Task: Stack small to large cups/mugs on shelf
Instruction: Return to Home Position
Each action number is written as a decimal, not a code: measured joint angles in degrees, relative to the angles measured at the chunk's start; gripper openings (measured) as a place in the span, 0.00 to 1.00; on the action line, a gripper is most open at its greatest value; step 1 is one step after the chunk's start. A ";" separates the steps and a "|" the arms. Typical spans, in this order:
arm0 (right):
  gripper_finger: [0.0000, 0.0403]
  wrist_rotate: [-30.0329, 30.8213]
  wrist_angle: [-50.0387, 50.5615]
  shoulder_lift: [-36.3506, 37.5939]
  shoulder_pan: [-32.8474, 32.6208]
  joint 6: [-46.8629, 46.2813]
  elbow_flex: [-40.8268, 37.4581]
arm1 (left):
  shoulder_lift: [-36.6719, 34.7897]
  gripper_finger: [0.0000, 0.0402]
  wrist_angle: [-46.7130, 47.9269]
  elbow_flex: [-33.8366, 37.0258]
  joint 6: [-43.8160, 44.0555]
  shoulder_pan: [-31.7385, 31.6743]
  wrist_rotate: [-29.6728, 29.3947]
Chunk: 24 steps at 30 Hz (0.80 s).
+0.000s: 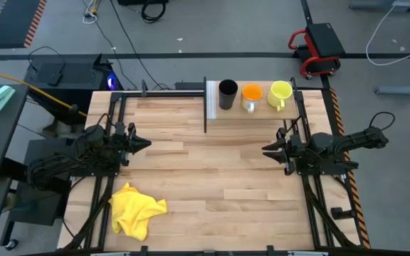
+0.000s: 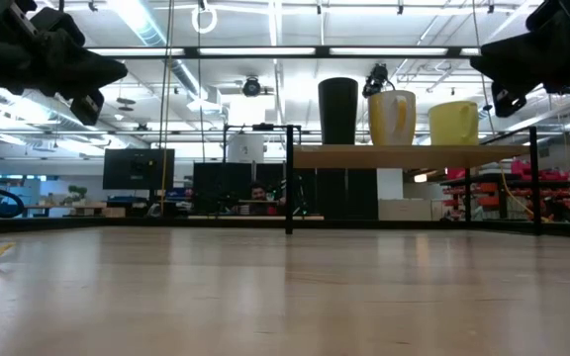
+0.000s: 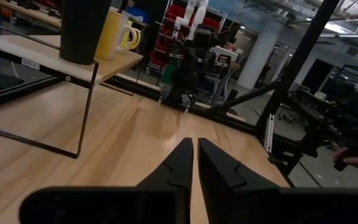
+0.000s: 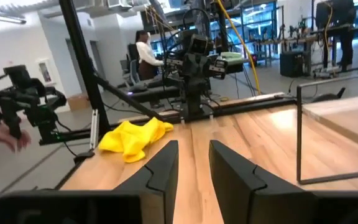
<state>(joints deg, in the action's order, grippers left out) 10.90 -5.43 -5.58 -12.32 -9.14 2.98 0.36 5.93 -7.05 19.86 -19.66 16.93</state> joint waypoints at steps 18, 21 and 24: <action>0.24 0.00 0.00 0.00 0.00 -1.25 0.00 | 0.00 0.06 -0.04 0.00 0.06 0.00 0.00; 0.24 0.00 0.00 0.00 0.00 -1.25 0.00 | 0.00 0.07 -0.06 0.00 0.06 0.02 0.00; 0.24 0.00 0.00 0.00 0.00 -1.25 0.00 | 0.00 0.08 -0.06 0.00 0.06 0.02 0.00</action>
<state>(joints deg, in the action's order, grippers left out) 10.90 -5.43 -5.58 -12.32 -10.39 2.98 0.36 5.87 -7.05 19.92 -19.64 16.93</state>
